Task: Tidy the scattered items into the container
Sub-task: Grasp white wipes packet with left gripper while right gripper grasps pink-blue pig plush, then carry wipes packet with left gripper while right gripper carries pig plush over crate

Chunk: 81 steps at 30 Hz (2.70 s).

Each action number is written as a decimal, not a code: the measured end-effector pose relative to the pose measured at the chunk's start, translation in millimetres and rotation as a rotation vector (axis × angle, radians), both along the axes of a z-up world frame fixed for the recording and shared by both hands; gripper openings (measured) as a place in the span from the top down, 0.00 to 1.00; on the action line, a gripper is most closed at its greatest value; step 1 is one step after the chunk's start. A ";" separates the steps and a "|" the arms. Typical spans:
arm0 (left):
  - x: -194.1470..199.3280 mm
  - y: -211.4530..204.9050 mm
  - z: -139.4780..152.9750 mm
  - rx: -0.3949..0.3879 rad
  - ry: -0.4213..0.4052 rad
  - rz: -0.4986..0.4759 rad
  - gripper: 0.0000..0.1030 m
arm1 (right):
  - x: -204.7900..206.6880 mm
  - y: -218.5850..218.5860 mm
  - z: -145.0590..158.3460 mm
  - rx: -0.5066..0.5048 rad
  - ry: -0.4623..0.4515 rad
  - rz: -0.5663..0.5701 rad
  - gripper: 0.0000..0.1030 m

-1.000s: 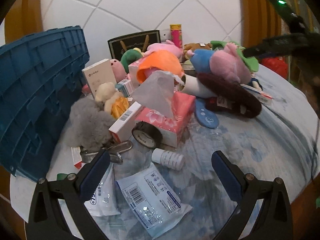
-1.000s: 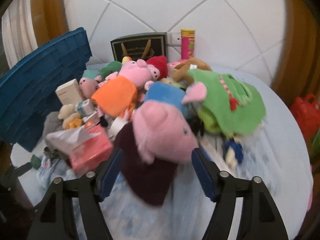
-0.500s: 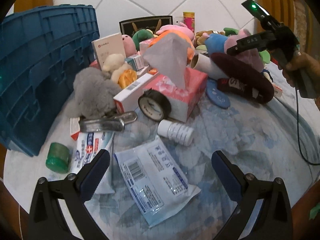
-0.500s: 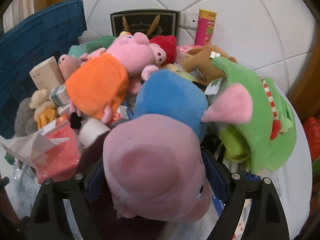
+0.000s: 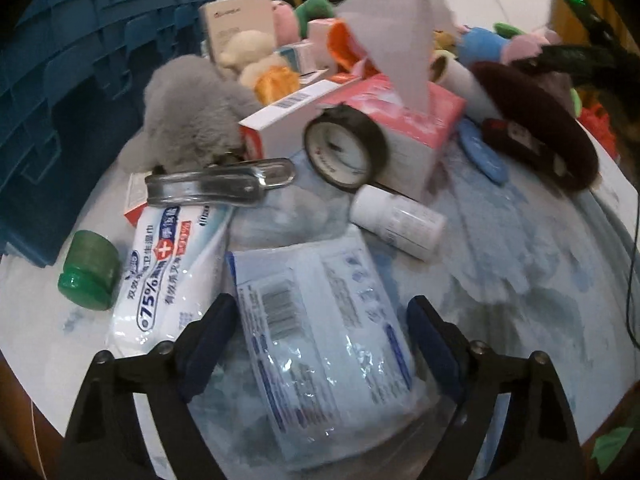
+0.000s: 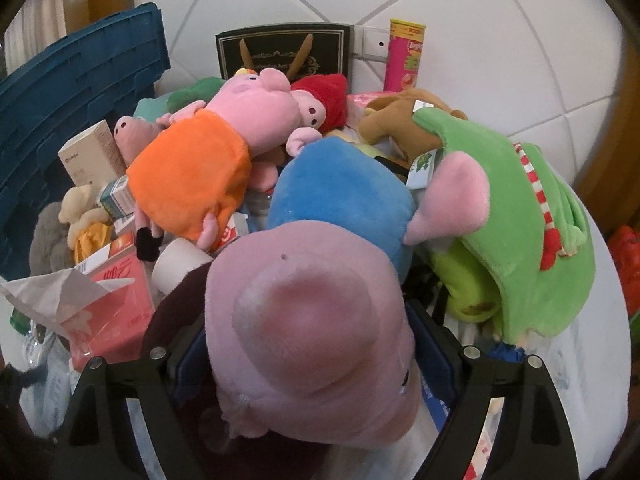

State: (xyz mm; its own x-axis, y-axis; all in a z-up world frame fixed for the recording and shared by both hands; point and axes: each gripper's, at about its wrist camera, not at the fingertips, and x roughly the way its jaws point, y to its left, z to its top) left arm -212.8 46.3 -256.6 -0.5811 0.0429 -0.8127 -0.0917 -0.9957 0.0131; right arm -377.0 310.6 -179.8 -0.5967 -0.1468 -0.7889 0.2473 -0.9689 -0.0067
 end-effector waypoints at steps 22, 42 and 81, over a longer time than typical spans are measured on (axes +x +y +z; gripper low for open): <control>20.4 11.2 58.1 -0.109 0.174 -0.114 0.62 | 46.3 2.2 51.7 -0.011 0.105 0.009 0.36; 32.0 -1.5 176.7 -0.111 0.395 -0.177 0.62 | 142.7 -25.1 143.9 -0.102 0.249 -0.043 0.36; 66.1 -80.0 326.1 -0.117 0.703 -0.005 0.62 | 253.2 -176.8 264.4 -0.138 0.495 0.102 0.35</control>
State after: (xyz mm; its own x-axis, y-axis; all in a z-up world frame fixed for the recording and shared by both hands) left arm -146.7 -33.7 69.5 -0.9693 -0.0175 -0.2452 -0.0272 -0.9837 0.1777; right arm -123.8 133.9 84.6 -0.8705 -0.3063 -0.3853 0.3398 -0.9403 -0.0201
